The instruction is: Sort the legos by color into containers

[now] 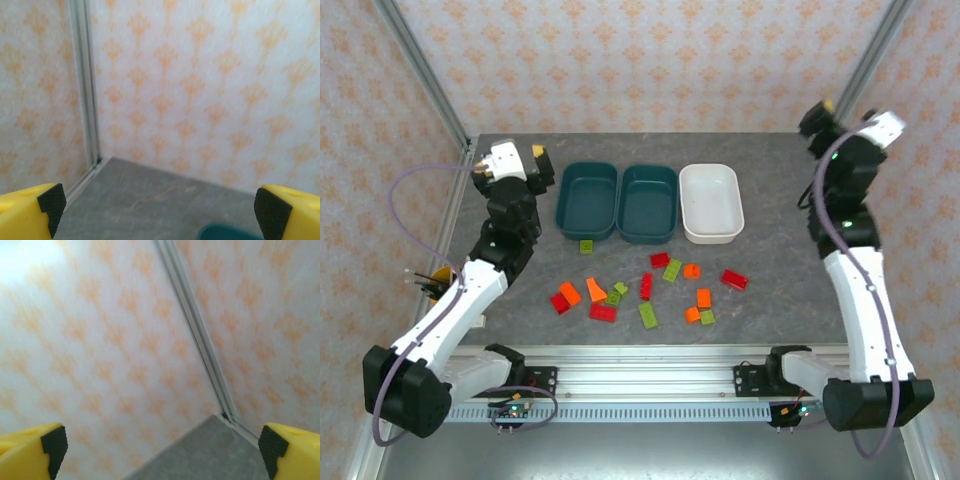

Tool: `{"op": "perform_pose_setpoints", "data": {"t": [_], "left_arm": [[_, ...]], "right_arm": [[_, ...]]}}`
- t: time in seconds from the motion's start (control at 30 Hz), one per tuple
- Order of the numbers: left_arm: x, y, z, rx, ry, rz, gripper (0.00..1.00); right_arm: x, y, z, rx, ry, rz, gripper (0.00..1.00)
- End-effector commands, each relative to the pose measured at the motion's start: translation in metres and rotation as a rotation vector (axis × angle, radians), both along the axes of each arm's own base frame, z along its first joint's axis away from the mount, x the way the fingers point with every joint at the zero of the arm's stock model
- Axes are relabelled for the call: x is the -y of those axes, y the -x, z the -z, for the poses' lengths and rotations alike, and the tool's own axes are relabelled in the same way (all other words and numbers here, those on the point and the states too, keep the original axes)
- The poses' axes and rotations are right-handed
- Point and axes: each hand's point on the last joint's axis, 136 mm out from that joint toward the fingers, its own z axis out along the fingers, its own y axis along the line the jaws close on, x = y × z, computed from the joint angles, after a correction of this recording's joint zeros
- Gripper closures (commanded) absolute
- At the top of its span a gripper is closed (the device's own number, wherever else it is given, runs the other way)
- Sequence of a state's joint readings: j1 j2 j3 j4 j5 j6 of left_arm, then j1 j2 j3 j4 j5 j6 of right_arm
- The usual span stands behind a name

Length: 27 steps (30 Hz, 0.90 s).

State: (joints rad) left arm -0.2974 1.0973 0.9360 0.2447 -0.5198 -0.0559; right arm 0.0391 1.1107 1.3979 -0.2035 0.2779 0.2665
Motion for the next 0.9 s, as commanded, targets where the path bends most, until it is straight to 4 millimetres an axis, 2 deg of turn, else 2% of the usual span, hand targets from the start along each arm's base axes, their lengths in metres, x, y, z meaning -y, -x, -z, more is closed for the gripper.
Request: {"op": "perform_pose_setpoints", "data": {"t": [0.0,0.03,0.07,0.13,0.2,0.23,0.33,0.43,0.5,0.57,0.6,0.77,0.87], "left_arm": [[-0.027,0.024,-0.011,0.006,0.354,-0.162,0.00],[-0.035,0.036,0.000,-0.072,0.456,-0.217,0.00],[-0.035,0.039,0.005,-0.150,0.482,-0.212,0.00],[-0.021,0.029,0.008,-0.234,0.535,-0.097,0.00],[-0.008,0.028,0.014,-0.310,0.580,-0.027,0.00],[0.000,0.030,0.019,-0.356,0.594,0.008,0.00],[0.024,0.037,0.039,-0.498,0.615,0.114,0.00],[0.052,0.048,0.060,-0.633,0.627,0.245,0.00],[0.073,0.059,0.070,-0.709,0.608,0.326,0.00],[0.095,0.073,0.080,-0.774,0.574,0.400,0.00],[0.103,0.079,0.085,-0.792,0.562,0.430,0.00],[0.143,0.110,0.112,-0.829,0.554,0.564,0.00],[0.160,0.125,0.123,-0.821,0.554,0.616,0.00]], "right_arm": [[0.006,0.029,0.087,-0.366,-0.279,0.089,0.00],[-0.006,0.023,0.088,-0.398,-0.254,0.004,0.01],[-0.018,0.021,0.090,-0.424,-0.250,-0.073,0.01],[-0.025,0.030,0.096,-0.459,-0.296,-0.099,0.01],[-0.031,0.042,0.104,-0.503,-0.320,-0.108,0.01],[-0.034,0.048,0.107,-0.532,-0.323,-0.116,0.01],[-0.045,0.065,0.121,-0.636,-0.327,-0.125,0.09],[-0.057,0.083,0.141,-0.747,-0.380,-0.116,0.14],[-0.068,0.094,0.162,-0.814,-0.447,-0.102,0.18],[-0.081,0.103,0.188,-0.867,-0.538,-0.089,0.28],[-0.088,0.106,0.202,-0.888,-0.575,-0.077,0.29],[-0.112,0.121,0.285,-0.969,-0.828,0.061,0.27],[-0.122,0.125,0.324,-0.992,-0.974,0.146,0.21]]}}
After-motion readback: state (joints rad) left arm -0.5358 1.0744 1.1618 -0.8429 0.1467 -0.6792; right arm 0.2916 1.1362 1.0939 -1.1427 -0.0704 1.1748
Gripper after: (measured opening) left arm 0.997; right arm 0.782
